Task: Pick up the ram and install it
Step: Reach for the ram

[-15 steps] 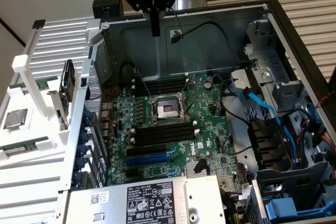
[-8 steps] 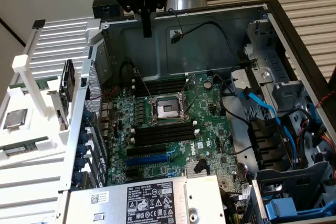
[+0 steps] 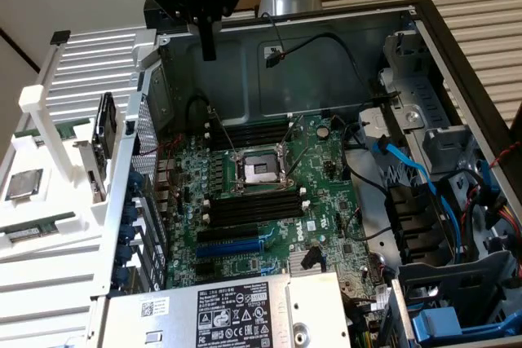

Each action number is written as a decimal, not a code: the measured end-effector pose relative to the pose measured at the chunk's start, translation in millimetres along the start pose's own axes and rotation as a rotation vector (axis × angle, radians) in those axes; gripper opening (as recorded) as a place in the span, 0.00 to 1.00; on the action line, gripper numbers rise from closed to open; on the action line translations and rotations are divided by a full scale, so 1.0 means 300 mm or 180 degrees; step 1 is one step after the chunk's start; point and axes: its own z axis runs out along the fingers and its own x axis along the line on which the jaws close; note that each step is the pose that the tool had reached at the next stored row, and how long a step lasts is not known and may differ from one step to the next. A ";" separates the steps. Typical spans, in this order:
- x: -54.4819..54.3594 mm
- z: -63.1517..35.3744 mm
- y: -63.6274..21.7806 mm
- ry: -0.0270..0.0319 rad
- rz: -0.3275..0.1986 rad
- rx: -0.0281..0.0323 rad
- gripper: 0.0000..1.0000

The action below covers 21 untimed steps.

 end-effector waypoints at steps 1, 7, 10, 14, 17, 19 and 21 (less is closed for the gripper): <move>0.015 0.000 -0.001 0.0000 0.0000 0.0000 0.10; 0.106 -0.003 -0.008 -0.0001 0.0000 0.0000 0.10; 0.195 -0.003 -0.014 -0.0009 0.0000 -0.0001 0.10; 0.255 -0.004 -0.019 -0.0017 -0.0001 -0.0001 0.10; 0.315 -0.005 -0.023 -0.0017 -0.0001 -0.0001 0.10; 0.361 -0.006 -0.026 -0.0017 -0.0001 -0.0001 0.10; 0.392 -0.007 -0.029 -0.0018 -0.0001 -0.0002 0.10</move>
